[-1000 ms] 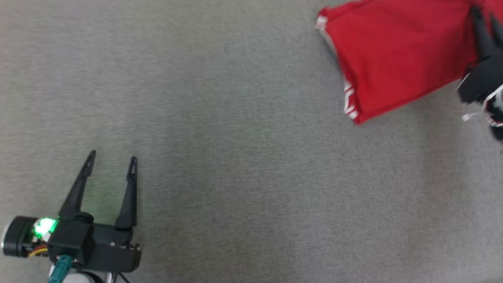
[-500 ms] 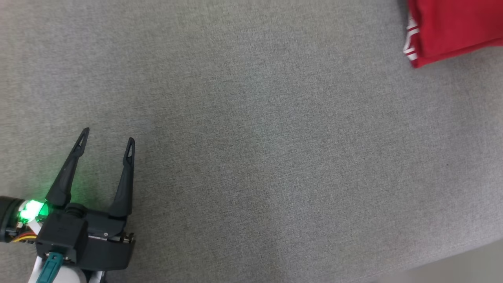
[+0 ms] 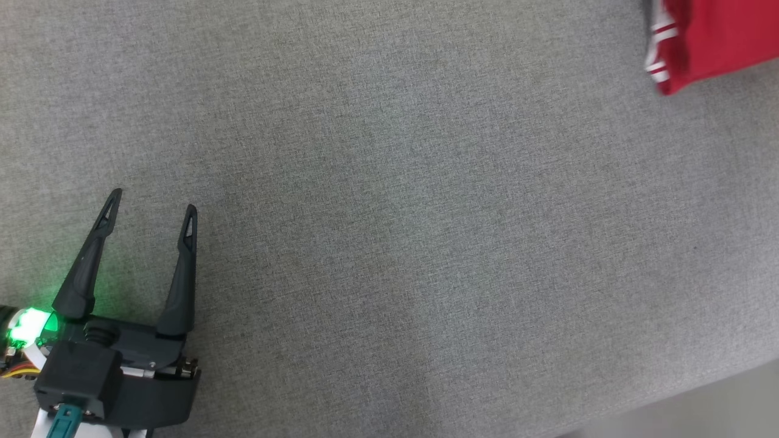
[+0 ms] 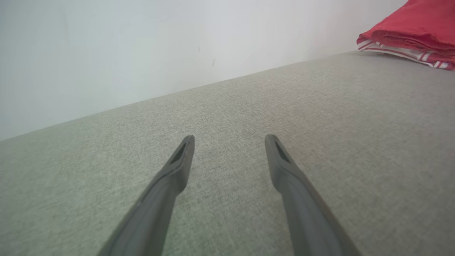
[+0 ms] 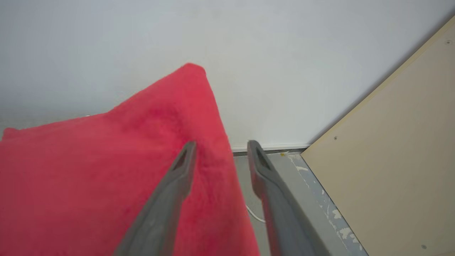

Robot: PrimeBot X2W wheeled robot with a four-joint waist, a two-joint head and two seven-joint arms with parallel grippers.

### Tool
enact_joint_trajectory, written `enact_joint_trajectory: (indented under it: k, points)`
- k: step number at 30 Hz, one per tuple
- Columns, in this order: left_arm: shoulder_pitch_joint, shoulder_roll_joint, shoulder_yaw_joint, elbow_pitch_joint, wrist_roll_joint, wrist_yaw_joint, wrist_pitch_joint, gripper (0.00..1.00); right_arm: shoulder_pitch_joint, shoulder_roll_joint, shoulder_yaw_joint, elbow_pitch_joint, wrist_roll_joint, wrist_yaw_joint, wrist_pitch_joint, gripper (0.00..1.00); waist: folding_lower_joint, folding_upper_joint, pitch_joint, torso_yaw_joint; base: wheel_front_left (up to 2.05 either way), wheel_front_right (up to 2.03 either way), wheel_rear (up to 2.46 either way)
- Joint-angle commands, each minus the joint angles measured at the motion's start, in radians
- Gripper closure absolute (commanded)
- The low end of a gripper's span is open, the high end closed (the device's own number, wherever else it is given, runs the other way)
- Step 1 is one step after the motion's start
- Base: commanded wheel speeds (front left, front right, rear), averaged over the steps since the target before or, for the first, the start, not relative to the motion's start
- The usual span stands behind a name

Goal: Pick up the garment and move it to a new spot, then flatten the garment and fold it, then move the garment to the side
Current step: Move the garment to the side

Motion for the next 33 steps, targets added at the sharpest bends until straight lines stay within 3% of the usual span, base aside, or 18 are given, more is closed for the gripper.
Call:
enact_joint_trajectory:
  k: [1, 9, 18, 33]
  points:
    - [0.01, -0.003, -0.002, 0.009, 0.005, 0.007, 0.006, 0.0, -0.011, 0.004, 0.005, 0.006, -0.004, -0.003, -0.018, 0.0, 0.0, 0.0, 0.0, 0.0, 0.0, 0.0, 0.0]
    - [0.014, -0.016, -0.007, 0.036, -0.016, 0.022, -0.012, 0.0, -0.002, 0.02, 0.029, -0.013, -0.019, -0.003, -0.062, 0.0, 0.0, 0.0, -0.041, 0.008, 0.0, 0.0, 0.0]
    - [0.057, -0.051, 0.011, 0.115, -0.055, 0.053, -0.055, 0.0, 0.093, 0.062, 0.011, -0.133, 0.003, -0.003, -0.093, 0.0, 0.0, 0.0, -0.204, 0.051, 0.0, 0.0, 0.0]
    - [0.221, -0.101, 0.082, 0.165, -0.121, 0.099, -0.071, 0.0, 0.527, 0.157, -0.113, -0.431, -0.051, -0.003, -0.092, 0.0, 0.0, 0.0, -0.472, 0.074, 0.0, 0.0, 0.0]
